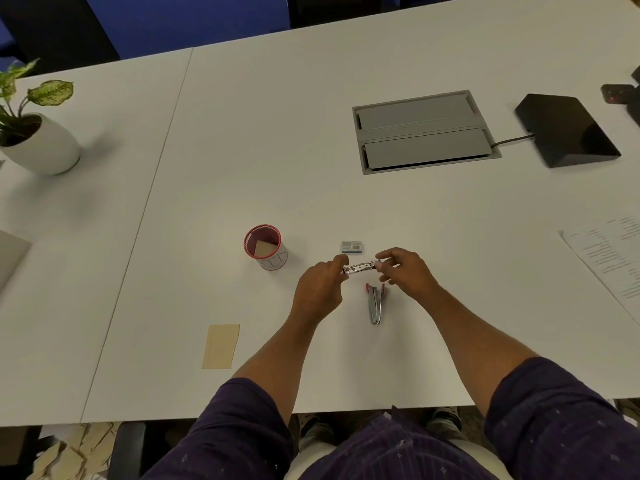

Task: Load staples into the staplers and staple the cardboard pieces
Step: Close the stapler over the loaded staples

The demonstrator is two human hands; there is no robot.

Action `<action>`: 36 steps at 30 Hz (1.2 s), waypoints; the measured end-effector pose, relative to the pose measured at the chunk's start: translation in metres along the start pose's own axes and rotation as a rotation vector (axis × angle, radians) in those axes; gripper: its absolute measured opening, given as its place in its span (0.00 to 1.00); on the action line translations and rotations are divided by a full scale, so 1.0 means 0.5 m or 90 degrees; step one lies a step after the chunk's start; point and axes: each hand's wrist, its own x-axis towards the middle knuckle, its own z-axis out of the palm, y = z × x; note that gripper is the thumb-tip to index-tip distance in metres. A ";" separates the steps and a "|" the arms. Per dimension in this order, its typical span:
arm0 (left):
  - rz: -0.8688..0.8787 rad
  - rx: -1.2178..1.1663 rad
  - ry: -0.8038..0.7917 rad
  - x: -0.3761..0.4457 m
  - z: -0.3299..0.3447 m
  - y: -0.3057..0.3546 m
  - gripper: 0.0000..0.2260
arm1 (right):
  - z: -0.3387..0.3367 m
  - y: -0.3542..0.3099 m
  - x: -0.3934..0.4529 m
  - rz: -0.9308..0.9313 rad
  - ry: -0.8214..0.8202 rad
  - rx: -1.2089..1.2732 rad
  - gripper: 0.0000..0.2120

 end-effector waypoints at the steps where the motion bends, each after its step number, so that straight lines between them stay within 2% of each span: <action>1: 0.012 0.016 0.001 0.001 0.001 -0.001 0.13 | -0.001 0.001 0.000 0.002 0.000 0.008 0.09; 11: 0.070 0.071 -0.050 -0.002 0.013 -0.003 0.21 | -0.005 -0.006 -0.005 0.012 -0.001 0.074 0.09; 14: 0.078 0.065 -0.051 0.001 0.011 -0.002 0.19 | -0.003 -0.011 -0.006 0.023 -0.007 0.117 0.09; 17: 0.066 0.061 -0.064 0.003 0.012 -0.004 0.13 | -0.005 -0.013 -0.001 0.063 -0.020 0.142 0.08; 21: -0.023 -0.005 -0.086 0.006 0.013 -0.012 0.05 | -0.012 -0.009 0.004 0.098 -0.043 0.148 0.09; 27: -0.268 -0.253 -0.080 0.022 0.007 -0.014 0.09 | -0.007 -0.009 0.010 0.112 0.009 0.131 0.07; 31: -0.327 -0.360 -0.038 0.031 -0.001 -0.020 0.09 | -0.008 -0.007 0.010 0.120 0.040 0.131 0.07; 36: -0.388 -0.529 -0.052 0.035 -0.002 -0.026 0.12 | -0.013 0.007 0.011 0.128 0.059 0.128 0.07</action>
